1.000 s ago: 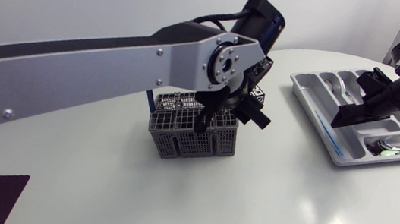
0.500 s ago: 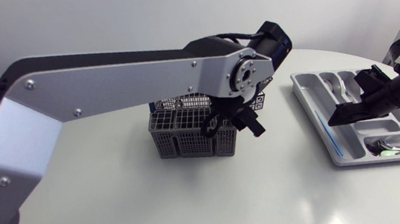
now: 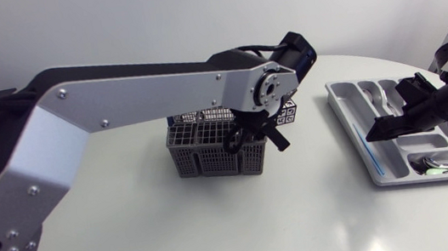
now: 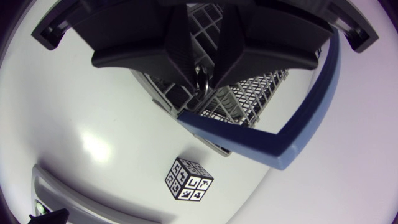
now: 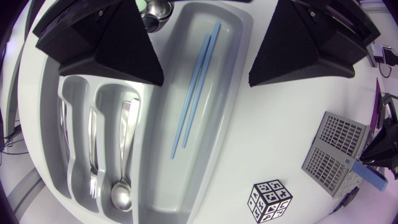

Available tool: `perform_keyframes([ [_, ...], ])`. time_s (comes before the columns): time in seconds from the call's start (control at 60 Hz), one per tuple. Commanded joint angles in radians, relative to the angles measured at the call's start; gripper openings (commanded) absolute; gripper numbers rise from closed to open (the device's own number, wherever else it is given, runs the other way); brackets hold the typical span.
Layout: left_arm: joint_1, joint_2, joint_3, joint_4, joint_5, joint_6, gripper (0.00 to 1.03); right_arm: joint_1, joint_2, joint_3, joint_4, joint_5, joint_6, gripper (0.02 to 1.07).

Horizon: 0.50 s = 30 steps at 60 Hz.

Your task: Transfer all utensils from the basket to the drawer tray.

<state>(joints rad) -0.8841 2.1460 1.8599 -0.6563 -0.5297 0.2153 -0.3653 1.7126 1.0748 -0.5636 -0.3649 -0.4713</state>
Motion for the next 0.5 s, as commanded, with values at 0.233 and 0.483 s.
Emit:
perform_keyframes([
  [0.233, 0.007, -0.017, -0.016, 0.024, -0.015, 0.029, 0.04, 0.009, -0.03, -0.046, 0.014, 0.006, 0.014, 1.01],
  [0.483, -0.001, -0.083, -0.059, 0.041, -0.015, 0.032, 0.03, 0.011, -0.036, -0.052, 0.014, 0.004, 0.01, 1.01],
])
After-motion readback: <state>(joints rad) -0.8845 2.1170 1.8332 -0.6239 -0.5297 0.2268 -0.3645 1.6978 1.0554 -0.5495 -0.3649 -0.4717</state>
